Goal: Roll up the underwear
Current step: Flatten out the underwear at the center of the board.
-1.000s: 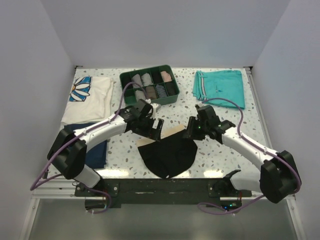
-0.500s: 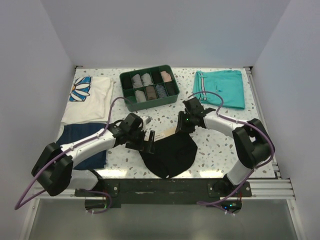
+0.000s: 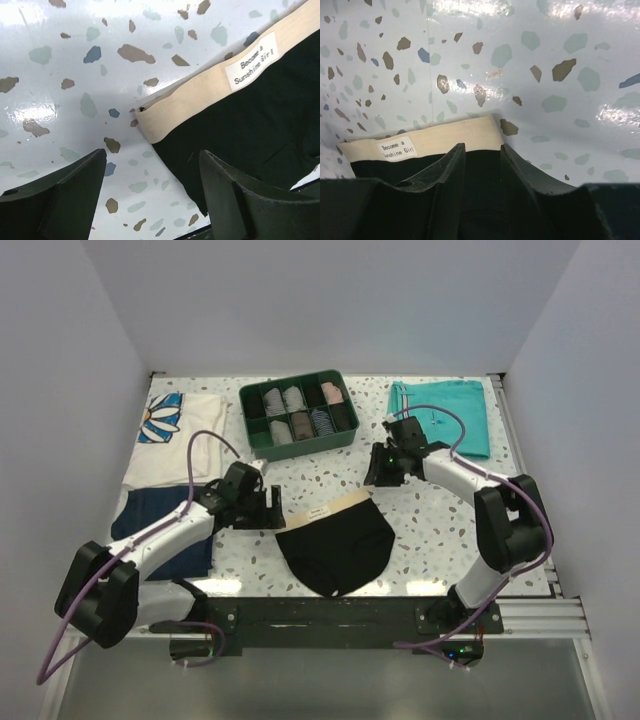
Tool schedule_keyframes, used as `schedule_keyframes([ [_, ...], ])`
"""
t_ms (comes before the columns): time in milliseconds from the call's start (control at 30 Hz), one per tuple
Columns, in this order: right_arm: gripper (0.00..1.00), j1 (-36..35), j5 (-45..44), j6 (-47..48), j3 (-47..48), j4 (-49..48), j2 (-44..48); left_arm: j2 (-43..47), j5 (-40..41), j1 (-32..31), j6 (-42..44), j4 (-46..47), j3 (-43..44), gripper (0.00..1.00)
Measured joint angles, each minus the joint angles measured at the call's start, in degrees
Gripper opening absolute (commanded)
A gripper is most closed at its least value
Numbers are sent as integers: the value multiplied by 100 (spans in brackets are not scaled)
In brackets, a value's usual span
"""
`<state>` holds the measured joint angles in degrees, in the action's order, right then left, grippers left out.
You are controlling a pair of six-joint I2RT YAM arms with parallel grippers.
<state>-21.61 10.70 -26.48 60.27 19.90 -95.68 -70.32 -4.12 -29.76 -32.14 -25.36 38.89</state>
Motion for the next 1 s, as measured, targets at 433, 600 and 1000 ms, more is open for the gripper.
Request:
schedule_keyframes([
  [433, 39, 374, 713, 407, 476, 48, -844, -127, -647, 428, -44, 780, -658, 66],
  [600, 38, 376, 802, 503, 531, 94, -986, -238, -787, 498, -179, 1215, -837, 61],
  [1000, 38, 409, 984, 693, 710, 238, -1257, -306, -942, 575, -354, 1770, -1056, 43],
])
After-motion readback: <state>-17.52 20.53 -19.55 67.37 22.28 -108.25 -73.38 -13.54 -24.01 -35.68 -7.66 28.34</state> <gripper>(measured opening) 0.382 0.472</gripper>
